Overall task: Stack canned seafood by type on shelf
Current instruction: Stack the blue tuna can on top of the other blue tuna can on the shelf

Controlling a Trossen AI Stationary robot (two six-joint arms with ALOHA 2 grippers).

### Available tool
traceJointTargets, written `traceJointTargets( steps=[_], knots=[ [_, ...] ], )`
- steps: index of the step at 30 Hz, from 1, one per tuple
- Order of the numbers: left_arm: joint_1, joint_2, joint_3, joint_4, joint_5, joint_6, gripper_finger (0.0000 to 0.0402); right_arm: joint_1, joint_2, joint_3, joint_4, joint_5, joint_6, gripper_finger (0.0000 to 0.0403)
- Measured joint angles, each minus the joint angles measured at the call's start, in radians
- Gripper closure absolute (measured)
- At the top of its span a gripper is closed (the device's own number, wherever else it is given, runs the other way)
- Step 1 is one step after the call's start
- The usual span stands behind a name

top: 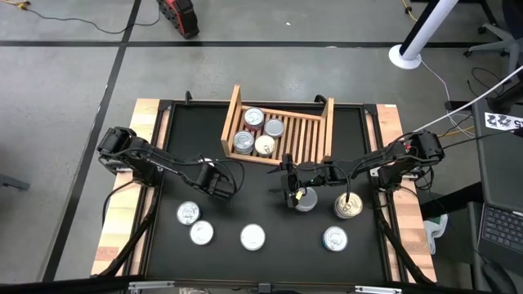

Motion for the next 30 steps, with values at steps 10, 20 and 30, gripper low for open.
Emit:
traceJointTargets(
  steps=[10,20,30],
  knots=[
    [0.0,0.0,0.046,0.013,-0.008,0.025,0.0401,0.0,0.0,0.0,0.0,-0.025,-0.001,0.0107],
    [0.0,0.0,0.057,0.048,-0.012,0.067,0.0401,0.0,0.064,-0.001,0.194,-0.077,-0.14,0.0107],
    [0.0,-0.001,0.057,0.066,-0.014,0.099,0.0401,0.0,0.251,0.041,0.472,-0.076,-0.377,0.0107]
  ],
)
